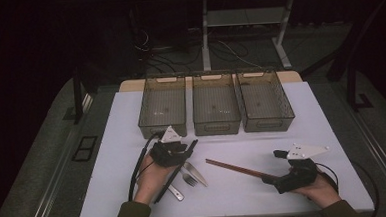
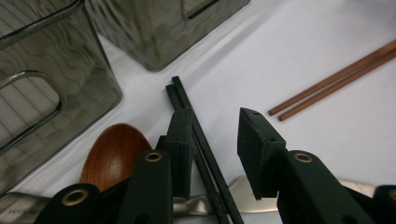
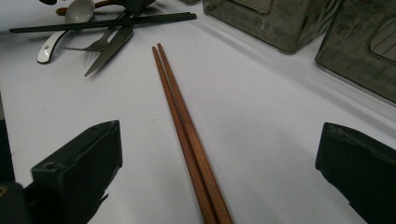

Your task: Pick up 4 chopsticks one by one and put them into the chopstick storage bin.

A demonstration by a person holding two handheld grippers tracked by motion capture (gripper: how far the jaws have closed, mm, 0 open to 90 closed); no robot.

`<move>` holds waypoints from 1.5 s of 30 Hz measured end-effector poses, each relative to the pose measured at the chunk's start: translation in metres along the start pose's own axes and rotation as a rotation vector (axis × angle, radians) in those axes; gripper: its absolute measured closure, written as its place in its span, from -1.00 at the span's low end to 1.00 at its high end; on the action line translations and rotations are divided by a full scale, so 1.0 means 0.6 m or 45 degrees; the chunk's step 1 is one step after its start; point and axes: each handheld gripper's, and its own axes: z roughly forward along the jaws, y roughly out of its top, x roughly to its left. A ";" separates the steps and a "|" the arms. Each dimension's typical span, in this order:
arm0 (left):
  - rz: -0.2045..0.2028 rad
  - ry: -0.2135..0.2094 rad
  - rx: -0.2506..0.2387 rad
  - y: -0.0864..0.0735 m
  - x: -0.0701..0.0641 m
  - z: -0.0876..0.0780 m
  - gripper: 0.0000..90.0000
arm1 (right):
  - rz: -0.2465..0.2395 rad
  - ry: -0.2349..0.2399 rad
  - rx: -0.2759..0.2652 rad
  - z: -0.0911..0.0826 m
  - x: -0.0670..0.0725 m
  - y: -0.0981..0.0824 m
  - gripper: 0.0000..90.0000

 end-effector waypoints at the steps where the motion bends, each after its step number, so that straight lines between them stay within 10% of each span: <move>1: 0.001 0.005 0.008 0.001 0.000 0.002 0.45 | 0.000 0.000 0.000 0.000 0.000 0.000 -0.98; 23: 0.028 0.057 0.144 -0.004 -0.004 0.028 0.48 | -0.006 0.000 0.005 0.000 0.002 0.000 -0.98; 45: 0.054 -0.028 0.143 -0.001 -0.005 0.034 0.74 | -0.007 0.001 0.011 0.001 0.003 0.000 -0.98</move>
